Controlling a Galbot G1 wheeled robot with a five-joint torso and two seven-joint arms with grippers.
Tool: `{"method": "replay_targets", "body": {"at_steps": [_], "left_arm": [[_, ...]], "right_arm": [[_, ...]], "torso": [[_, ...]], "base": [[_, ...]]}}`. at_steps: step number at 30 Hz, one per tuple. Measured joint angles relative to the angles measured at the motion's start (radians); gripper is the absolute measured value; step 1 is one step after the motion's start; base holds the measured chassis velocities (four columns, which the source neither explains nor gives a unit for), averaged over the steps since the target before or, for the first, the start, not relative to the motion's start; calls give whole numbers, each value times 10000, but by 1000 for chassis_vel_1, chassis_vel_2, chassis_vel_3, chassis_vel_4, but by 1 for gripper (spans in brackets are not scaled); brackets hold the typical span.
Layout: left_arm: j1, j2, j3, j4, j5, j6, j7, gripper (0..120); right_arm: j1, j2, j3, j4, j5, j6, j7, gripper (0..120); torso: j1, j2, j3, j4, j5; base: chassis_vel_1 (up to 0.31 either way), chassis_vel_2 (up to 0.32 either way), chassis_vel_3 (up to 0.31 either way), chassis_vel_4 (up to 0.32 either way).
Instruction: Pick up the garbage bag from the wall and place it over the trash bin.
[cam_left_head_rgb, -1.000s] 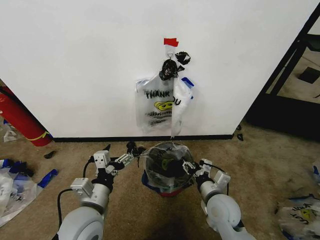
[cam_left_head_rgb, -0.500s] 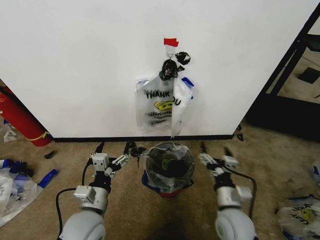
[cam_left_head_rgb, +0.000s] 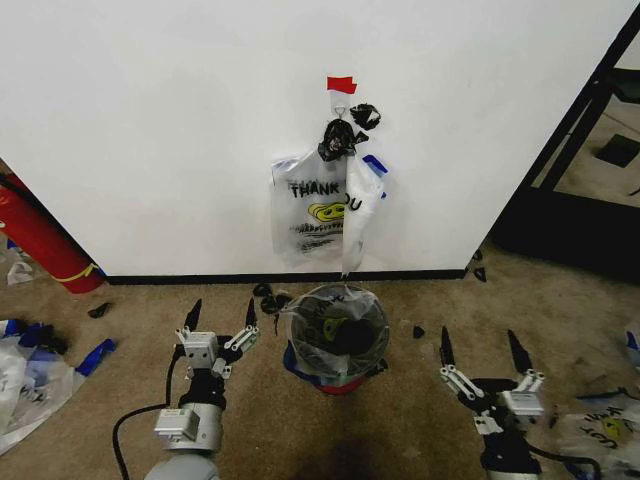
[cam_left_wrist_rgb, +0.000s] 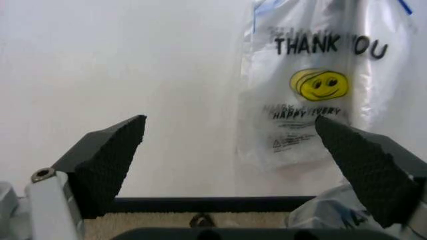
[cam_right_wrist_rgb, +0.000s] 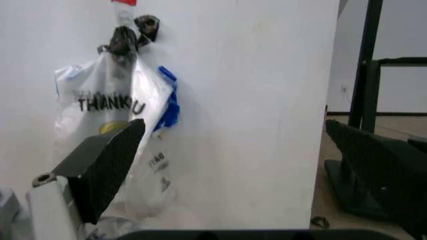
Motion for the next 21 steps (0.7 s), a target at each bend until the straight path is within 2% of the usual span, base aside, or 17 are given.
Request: {"method": "replay_targets", "body": {"at_steps": [12,21], "left_arm": [[100,-140,146,-359,355,164,-57,100],[129,-178,214,-526,350,546,-144,100]], "right_arm": [[169,23,-67,881,146,-2056,85,100],[394,130,-187,881,182,-2555,-43,100]], "torso": [[0,0,1,0,-1],[0,0,1,-1,0]], "base": [[0,0,0,0],[0,0,0,0]]}}
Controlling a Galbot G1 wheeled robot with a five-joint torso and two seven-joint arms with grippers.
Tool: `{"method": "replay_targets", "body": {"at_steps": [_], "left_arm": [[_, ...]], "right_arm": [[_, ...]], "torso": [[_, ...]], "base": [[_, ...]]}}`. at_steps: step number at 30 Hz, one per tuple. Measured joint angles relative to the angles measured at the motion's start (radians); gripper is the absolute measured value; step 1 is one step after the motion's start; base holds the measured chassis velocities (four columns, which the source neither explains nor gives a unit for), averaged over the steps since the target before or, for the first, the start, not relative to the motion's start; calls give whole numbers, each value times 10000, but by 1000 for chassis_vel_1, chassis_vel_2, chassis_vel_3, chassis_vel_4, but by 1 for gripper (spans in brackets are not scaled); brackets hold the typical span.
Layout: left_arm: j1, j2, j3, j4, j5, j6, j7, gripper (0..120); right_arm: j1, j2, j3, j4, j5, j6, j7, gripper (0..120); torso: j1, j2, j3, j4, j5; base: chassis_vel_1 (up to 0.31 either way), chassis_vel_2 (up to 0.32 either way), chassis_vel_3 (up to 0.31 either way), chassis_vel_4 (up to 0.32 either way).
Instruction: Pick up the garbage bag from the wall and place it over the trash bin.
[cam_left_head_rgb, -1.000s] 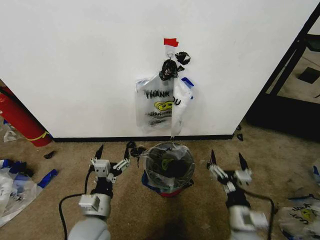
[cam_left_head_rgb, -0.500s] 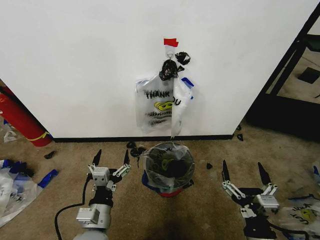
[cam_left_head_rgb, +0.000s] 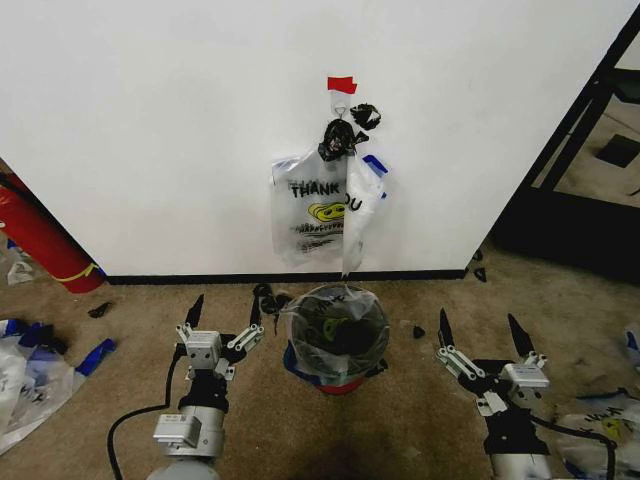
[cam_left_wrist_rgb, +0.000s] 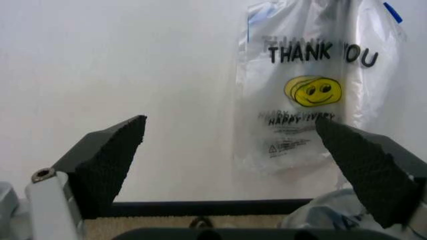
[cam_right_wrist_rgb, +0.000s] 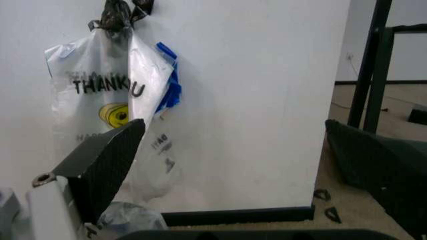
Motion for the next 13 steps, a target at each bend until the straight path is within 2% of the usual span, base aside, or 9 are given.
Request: {"method": "replay_targets", "body": {"at_steps": [13], "left_arm": [[99,-151,142,207,107,-109,-20,100]], "right_arm": [[333,-52,-23,-66,199,-540,-180,100]], "torso": [[1,0,0,0,0]], "base": [[0,0,0,0]]}}
